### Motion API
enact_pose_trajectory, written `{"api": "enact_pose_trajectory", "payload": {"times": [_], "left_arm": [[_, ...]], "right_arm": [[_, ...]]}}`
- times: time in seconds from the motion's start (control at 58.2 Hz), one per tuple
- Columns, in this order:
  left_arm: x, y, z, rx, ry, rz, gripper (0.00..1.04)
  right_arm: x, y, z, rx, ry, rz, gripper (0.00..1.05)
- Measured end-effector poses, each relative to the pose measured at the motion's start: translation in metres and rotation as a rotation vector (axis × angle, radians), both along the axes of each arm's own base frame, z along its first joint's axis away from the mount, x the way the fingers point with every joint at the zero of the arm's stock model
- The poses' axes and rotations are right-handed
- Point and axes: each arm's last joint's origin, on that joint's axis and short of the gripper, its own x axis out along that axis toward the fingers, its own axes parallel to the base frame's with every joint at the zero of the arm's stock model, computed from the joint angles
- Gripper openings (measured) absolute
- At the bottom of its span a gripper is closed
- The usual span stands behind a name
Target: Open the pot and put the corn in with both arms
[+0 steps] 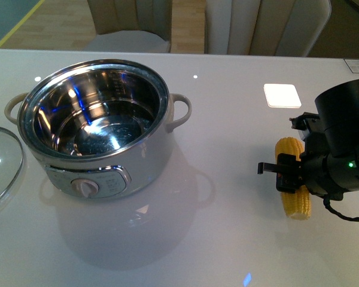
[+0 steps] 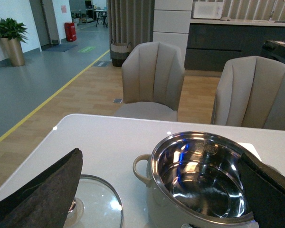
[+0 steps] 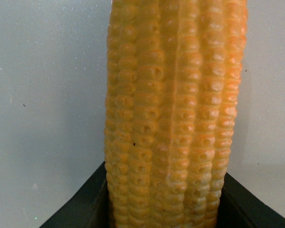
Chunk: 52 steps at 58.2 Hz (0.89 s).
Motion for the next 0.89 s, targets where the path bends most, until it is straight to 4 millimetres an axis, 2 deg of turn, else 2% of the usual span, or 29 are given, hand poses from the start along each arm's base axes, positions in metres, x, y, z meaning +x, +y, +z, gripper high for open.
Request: {"api": "enact_pose_trajectory", "payload": {"times": [0.327,0.516,0.671,0.791,0.894], "left_arm": [[0.0,0.0,0.0,0.0,0.0,0.0,0.98],[0.0,0.0,0.0,0.0,0.0,0.0,0.98],[0.0,0.0,0.0,0.0,0.0,0.0,0.98],[0.0,0.0,0.0,0.0,0.0,0.0,0.98],[0.0,0.0,0.0,0.0,0.0,0.0,0.98]], "right_arm": [[-0.024,-0.002,0.083,0.113,-0.154,0.087,0.23],[-0.036,-0.016,0.099,0.052,-0.202,0.077,0.23],[-0.043,-0.045,0.104,-0.009,-0.203,-0.015,0.23],[-0.044,-0.06,0.124,-0.02,-0.25,-0.063,0.23],[-0.041,-0.06,0.152,-0.021,-0.326,-0.056,0.23]]}}
